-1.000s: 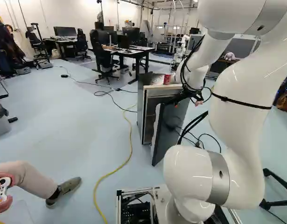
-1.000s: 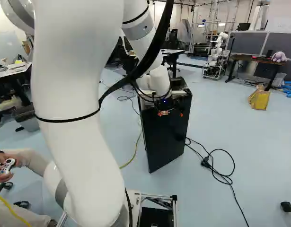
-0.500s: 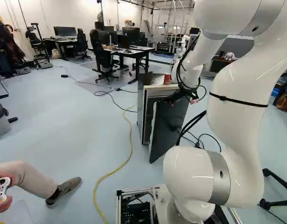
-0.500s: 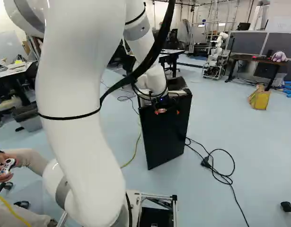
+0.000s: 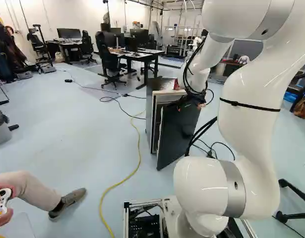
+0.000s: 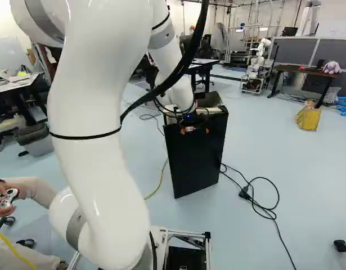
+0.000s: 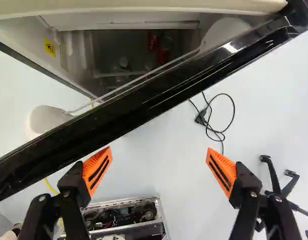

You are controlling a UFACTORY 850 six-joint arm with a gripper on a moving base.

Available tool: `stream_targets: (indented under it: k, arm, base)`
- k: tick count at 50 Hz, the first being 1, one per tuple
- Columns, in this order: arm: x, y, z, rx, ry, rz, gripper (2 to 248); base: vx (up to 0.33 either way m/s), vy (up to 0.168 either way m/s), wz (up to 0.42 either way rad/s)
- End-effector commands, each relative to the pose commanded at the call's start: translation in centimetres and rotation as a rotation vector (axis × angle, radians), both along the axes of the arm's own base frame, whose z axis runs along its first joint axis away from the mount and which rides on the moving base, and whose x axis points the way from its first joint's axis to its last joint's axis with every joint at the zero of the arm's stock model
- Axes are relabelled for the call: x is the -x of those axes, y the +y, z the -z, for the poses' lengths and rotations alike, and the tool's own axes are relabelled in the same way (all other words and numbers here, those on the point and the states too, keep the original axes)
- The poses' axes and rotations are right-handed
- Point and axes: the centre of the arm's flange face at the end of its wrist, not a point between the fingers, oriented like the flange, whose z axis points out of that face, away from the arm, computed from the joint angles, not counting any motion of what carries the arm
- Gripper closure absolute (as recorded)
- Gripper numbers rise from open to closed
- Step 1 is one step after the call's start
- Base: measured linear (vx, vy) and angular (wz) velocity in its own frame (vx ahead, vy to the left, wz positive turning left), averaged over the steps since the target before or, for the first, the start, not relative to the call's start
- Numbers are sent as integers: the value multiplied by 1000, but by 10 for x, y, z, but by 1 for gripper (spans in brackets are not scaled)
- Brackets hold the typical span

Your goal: Grab a drink from the fridge

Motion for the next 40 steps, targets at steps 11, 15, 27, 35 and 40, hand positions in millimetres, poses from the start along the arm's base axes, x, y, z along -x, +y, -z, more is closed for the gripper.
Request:
stream_targets:
  k: [11,15,27,35,40]
  arm:
    - [-10,8,0,1,-4,-20,3]
    - [-13,11,0,2,-5,-27,3]
    - [-23,20,1,3,-10,-47,3]
    - [-30,25,1,4,-13,-59,3]
    - [-35,28,1,4,-16,-66,3]
  base:
    - [0,0,0]
    - [0,0,0]
    - [0,0,0]
    - [0,0,0]
    - [0,0,0]
